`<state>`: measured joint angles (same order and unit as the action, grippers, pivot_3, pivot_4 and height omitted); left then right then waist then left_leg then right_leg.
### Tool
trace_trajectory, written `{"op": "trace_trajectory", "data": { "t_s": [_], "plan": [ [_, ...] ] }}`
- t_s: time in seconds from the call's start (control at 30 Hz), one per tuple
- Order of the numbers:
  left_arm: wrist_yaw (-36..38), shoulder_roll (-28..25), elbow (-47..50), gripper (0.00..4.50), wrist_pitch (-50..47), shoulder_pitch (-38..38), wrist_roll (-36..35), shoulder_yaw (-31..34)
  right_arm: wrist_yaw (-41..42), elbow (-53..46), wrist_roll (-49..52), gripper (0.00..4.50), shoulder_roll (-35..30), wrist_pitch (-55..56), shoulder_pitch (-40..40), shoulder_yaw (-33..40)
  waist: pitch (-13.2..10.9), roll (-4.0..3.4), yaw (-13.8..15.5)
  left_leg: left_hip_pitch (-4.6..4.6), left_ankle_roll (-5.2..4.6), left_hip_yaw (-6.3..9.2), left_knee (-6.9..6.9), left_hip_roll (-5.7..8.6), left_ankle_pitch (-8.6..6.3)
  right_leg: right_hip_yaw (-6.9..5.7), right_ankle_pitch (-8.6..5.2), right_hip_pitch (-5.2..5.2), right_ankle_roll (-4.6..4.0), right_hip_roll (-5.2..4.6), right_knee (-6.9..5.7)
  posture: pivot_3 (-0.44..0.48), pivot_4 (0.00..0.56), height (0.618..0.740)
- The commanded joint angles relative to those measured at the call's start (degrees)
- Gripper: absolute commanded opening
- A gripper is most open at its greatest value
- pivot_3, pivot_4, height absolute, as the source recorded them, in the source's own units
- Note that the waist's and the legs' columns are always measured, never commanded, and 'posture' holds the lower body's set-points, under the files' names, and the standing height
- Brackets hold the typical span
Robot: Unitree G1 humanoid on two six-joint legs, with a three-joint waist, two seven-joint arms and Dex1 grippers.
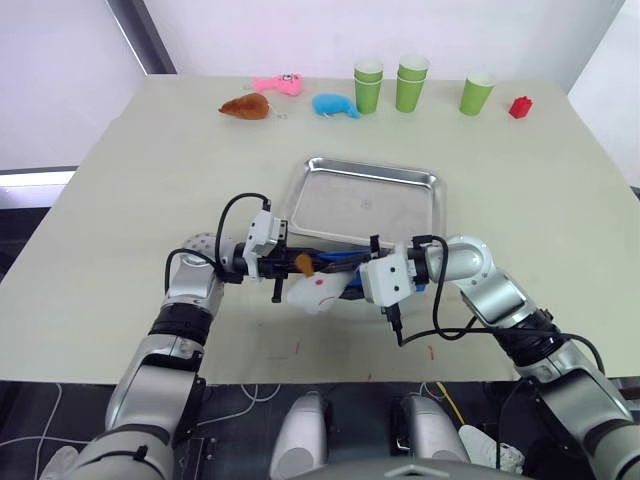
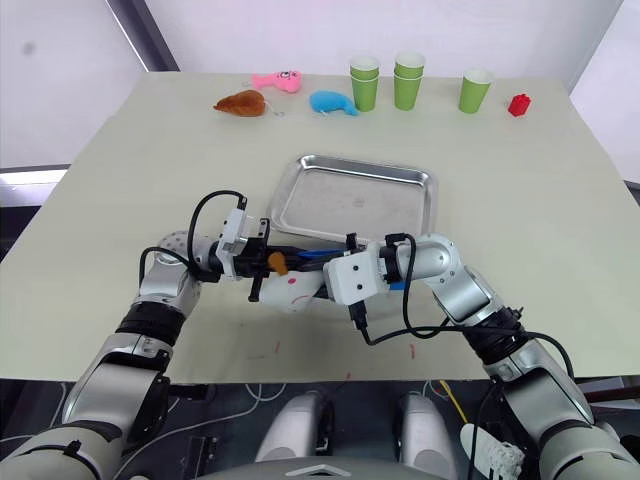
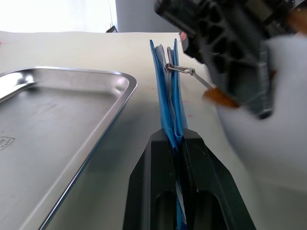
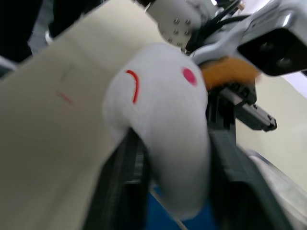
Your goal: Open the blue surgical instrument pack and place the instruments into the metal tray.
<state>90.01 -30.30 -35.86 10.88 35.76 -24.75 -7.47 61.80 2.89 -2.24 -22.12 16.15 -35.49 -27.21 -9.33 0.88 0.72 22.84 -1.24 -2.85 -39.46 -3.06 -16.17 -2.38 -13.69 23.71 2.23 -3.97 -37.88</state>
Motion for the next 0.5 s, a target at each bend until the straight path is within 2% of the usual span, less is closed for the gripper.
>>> {"op": "trace_trajectory", "data": {
  "t_s": [0.03, 0.07, 0.13, 0.33, 0.5],
  "plan": [
    [2.49, -0.09, -0.46, 0.0, 0.66, -0.92, 1.33, -1.44, -0.9, 1.04, -0.99, 3.38, 0.16, 4.79, -1.23, 0.32, 0.0, 0.0, 0.04, 0.0, 0.0, 0.01, 0.0, 0.0, 0.0, 0.0, 0.0, 0.0, 0.0, 0.0, 0.0, 0.0, 0.15, 0.739],
    [2.49, -0.11, -0.42, 0.0, 0.67, -0.98, 1.33, -1.42, -0.86, 1.37, -1.02, 4.05, 0.05, 4.87, -0.94, 0.4, 0.0, 0.0, 0.05, 0.0, 0.01, 0.01, 0.0, 0.0, 0.01, 0.0, 0.0, -0.01, 0.0, 0.0, 0.0, 0.0, 0.15, 0.739],
    [2.49, -0.09, -0.48, 0.0, 0.71, -0.98, 1.4, -1.34, -1.2, 1.69, -0.72, 4.4, 0.07, 5.14, -0.45, 0.89, 0.0, 0.0, 0.02, 0.0, 0.02, -0.01, 0.0, 0.0, 0.01, 0.0, 0.0, -0.01, 0.0, 0.0, 0.01, 0.0, 0.15, 0.739],
    [2.49, -0.15, -0.35, 0.0, 0.86, -1.31, 1.64, -1.16, -2.41, -0.43, 2.0, 4.4, -0.43, 4.21, 0.53, 3.75, 0.0, 0.0, 0.01, 0.0, 0.02, -0.01, 0.0, -0.01, 0.01, 0.0, 0.0, -0.01, -0.01, 0.0, 0.0, 0.0, 0.15, 0.739],
    [2.49, -0.02, -0.68, 0.0, 1.11, -1.37, 1.88, -1.22, -0.77, -10.53, 14.26, 4.4, -3.0, -11.36, 3.33, 9.54, 0.0, 0.0, 0.09, 0.0, 0.02, 0.0, 0.0, -0.01, 0.01, 0.0, 0.0, -0.03, -0.01, 0.0, 0.01, 0.0, 0.15, 0.739]
  ]
}}
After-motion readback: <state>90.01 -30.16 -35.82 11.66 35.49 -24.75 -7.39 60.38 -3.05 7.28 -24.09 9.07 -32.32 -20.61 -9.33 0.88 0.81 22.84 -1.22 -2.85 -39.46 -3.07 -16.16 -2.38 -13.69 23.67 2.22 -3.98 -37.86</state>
